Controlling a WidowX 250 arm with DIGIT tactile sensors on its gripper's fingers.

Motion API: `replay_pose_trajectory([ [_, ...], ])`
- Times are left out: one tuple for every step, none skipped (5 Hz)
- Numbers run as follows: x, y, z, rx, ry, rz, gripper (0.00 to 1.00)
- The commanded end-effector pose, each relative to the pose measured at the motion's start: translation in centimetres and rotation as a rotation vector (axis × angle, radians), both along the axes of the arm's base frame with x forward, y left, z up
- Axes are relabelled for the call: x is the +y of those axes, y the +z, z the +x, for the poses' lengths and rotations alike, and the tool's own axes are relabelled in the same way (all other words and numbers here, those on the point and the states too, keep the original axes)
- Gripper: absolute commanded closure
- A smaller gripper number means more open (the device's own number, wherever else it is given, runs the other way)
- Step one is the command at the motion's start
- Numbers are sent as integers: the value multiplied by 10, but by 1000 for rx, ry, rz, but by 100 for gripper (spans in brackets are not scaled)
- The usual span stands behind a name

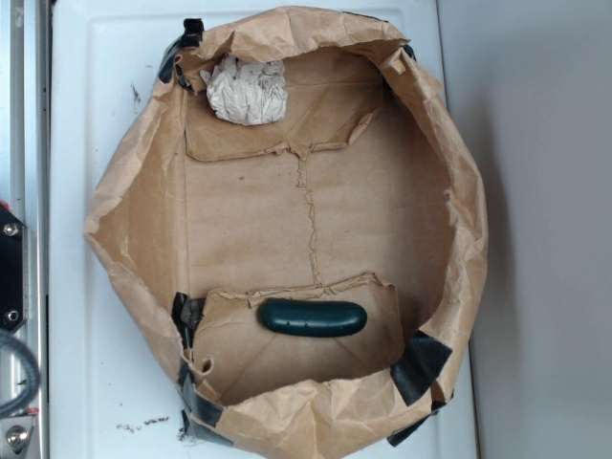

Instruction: Grab the plastic pickle.

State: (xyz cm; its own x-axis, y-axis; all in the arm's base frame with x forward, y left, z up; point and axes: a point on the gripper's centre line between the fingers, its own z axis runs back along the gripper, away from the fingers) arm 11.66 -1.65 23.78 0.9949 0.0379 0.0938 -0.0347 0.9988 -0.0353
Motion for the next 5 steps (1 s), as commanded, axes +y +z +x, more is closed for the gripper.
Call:
replay_pose_trajectory([
  [0,0,0,0,0,0,0],
  [14,1,50,-33,-29,66,0],
  [10,14,100,-179,-111,28,0],
  [10,14,100,-179,-111,28,0],
  [10,14,100,-179,-111,28,0],
])
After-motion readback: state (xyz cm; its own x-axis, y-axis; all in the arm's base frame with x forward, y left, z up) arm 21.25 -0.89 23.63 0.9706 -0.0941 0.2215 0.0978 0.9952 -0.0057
